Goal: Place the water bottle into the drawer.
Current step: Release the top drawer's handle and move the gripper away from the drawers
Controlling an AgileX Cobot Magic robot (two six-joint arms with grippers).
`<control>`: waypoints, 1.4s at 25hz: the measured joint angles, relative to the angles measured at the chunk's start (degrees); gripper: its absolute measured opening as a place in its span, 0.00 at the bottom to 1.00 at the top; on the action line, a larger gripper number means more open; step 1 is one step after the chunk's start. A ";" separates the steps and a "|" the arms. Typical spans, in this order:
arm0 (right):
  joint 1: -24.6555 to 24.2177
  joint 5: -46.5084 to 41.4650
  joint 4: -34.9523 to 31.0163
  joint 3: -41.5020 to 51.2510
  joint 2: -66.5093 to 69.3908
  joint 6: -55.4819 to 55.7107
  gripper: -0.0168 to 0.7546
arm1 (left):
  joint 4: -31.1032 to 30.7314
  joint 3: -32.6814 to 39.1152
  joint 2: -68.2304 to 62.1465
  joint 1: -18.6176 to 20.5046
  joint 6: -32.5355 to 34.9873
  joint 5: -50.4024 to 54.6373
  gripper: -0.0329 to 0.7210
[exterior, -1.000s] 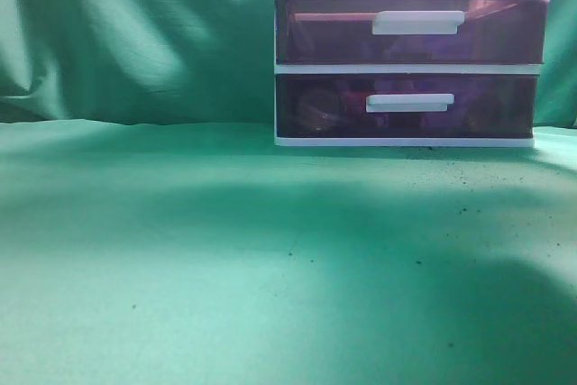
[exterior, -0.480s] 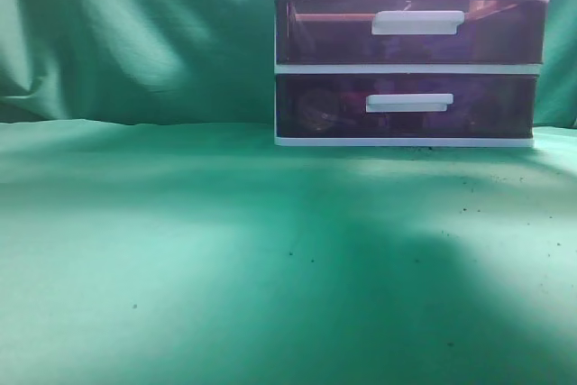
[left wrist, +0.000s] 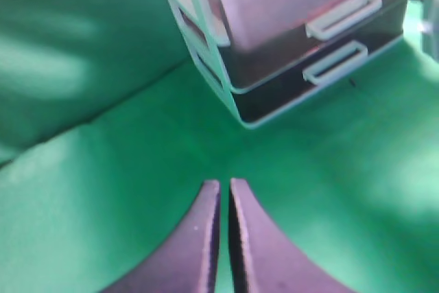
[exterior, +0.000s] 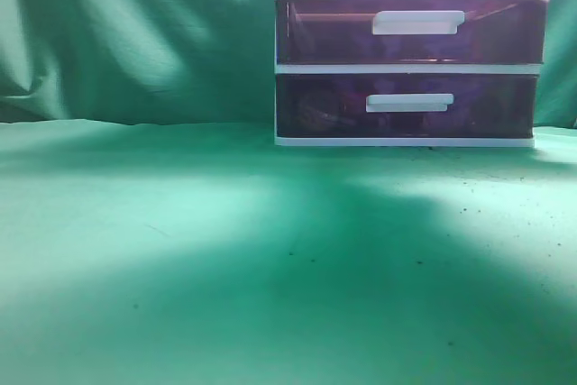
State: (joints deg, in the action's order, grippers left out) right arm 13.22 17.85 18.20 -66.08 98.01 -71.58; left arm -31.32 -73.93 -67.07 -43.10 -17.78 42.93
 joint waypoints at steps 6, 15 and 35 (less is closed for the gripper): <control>0.00 -1.07 0.21 -5.95 4.35 0.00 0.14 | 2.40 3.16 0.90 0.00 -0.19 -0.15 0.04; -0.32 -1.27 0.34 -9.22 7.03 0.07 0.14 | 2.49 3.33 0.90 0.00 -0.19 -0.93 0.04; -0.44 1.31 1.97 -10.24 6.43 6.76 0.66 | 2.49 3.33 0.90 0.00 -0.19 -0.93 0.04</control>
State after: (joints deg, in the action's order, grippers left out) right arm 12.78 19.16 20.18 -76.32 104.44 -64.82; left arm -28.83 -70.60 -66.16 -43.10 -17.97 42.00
